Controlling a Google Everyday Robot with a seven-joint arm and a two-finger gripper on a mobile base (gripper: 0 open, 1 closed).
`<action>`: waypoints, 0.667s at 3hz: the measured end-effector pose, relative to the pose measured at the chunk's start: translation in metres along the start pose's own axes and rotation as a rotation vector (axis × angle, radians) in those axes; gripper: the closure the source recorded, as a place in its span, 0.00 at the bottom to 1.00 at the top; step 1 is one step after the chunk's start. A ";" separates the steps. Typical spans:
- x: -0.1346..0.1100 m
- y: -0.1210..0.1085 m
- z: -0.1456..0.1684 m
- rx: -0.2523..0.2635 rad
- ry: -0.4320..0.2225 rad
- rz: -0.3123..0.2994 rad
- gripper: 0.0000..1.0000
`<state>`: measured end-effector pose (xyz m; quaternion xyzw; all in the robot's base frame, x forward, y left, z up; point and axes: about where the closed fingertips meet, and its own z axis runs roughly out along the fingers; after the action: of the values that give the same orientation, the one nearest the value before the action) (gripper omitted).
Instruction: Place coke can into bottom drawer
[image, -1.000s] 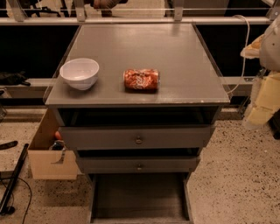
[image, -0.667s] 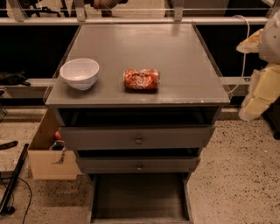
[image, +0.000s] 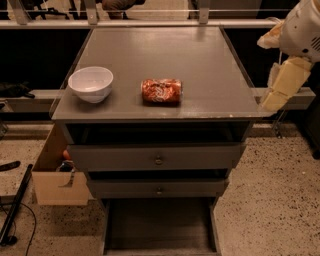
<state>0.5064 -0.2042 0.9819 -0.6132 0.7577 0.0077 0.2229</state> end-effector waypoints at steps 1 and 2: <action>-0.010 -0.014 0.009 0.049 -0.070 0.050 0.00; -0.064 -0.054 0.037 0.133 -0.205 0.105 0.00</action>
Offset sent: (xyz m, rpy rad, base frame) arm 0.1163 0.0925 0.0101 0.3169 -0.2291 -0.1245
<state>0.5787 -0.1482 0.9848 -0.5525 0.7609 0.0318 0.3386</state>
